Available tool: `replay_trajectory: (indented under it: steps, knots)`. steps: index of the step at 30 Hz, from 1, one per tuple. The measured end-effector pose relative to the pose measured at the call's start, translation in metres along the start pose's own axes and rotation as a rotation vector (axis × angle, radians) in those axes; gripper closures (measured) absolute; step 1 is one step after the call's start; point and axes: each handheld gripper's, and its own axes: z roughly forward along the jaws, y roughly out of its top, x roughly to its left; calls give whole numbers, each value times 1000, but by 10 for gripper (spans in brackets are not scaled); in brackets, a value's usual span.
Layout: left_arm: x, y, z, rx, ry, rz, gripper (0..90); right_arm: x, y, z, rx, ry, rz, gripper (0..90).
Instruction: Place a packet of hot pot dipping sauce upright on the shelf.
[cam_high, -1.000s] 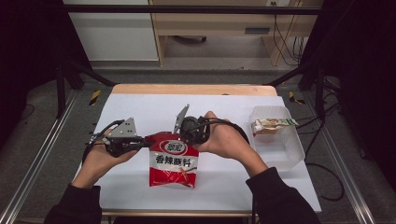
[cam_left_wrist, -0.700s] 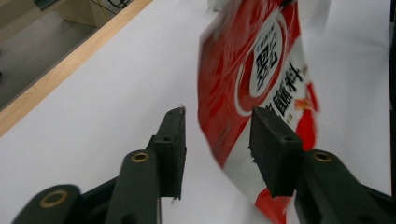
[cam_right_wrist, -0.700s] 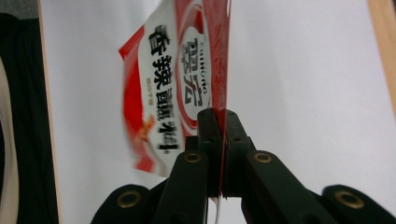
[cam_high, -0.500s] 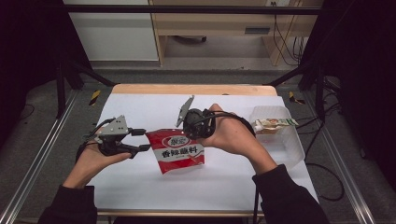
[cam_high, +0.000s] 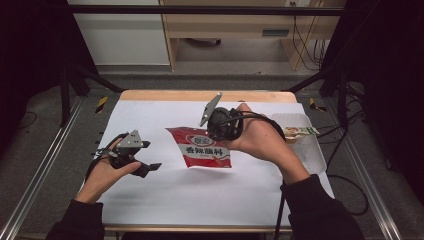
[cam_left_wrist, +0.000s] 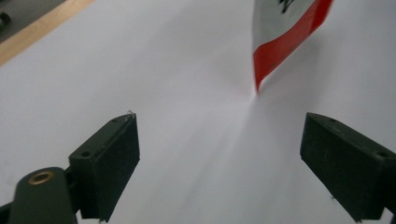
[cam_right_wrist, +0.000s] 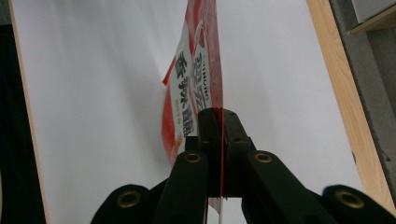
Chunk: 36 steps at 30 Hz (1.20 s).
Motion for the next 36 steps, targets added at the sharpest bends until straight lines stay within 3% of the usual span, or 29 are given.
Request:
replay_trajectory:
  steps: [6, 12, 27, 36]
  knots:
    - [-1, -7, 8, 47, -1, 2, 107, -2, -10, -12, -10, -22, 17, 897]
    - [-2, -10, 12, 64, -8, 7, 106, -8, -23, -28, -30, -63, 57, 898]
    - [-2, -13, 11, 63, -12, 2, 102, -18, -61, -76, -79, -142, 130, 899]
    - [-1, -13, 10, 55, -12, -2, 102, -23, -74, -94, -63, -172, 151, 899]
